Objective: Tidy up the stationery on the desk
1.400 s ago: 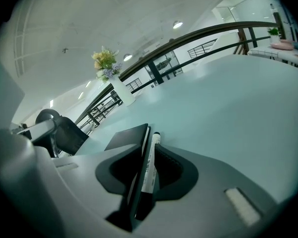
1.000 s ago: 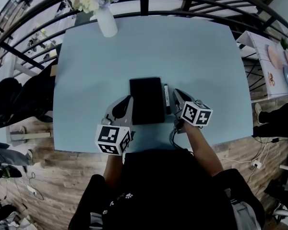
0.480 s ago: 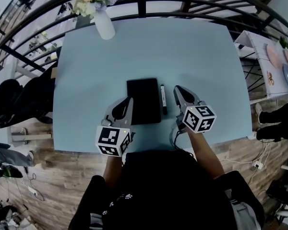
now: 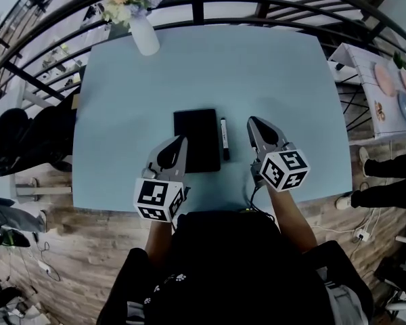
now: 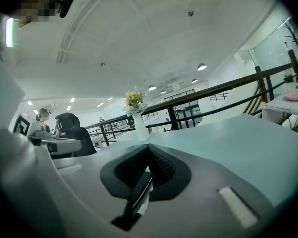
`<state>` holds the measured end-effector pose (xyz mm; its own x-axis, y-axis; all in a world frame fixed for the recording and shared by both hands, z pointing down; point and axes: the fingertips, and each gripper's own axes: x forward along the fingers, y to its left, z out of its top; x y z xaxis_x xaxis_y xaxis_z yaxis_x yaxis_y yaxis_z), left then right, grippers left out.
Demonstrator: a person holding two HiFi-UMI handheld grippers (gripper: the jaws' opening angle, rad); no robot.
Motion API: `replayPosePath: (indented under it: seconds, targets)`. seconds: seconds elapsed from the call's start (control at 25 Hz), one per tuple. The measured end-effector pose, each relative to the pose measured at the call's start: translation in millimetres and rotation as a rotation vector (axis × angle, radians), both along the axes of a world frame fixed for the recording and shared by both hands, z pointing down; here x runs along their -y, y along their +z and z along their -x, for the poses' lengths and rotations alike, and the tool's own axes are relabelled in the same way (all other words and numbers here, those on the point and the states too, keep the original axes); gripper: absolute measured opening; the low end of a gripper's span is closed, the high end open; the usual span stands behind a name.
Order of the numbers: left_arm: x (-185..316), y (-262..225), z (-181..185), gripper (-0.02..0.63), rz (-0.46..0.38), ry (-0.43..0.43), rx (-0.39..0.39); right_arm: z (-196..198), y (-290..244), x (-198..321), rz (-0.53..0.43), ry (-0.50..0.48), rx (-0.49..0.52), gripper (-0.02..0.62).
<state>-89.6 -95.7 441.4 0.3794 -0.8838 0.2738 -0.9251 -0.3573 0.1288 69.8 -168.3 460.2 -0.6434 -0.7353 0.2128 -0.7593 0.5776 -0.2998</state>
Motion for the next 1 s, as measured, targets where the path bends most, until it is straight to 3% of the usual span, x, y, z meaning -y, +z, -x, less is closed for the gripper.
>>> replayPosePath:
  seconds: [0.6, 1.0]
  targets:
    - [-13, -4, -19, -0.007, -0.007, -0.027, 0.013, -15, -21, -11, -0.071, -0.040, -0.010, 0.012]
    - [-15, -2, -21, -0.008, 0.002, -0.036, 0.014, -17, -16, -13, -0.066, -0.051, -0.029, 0.012]
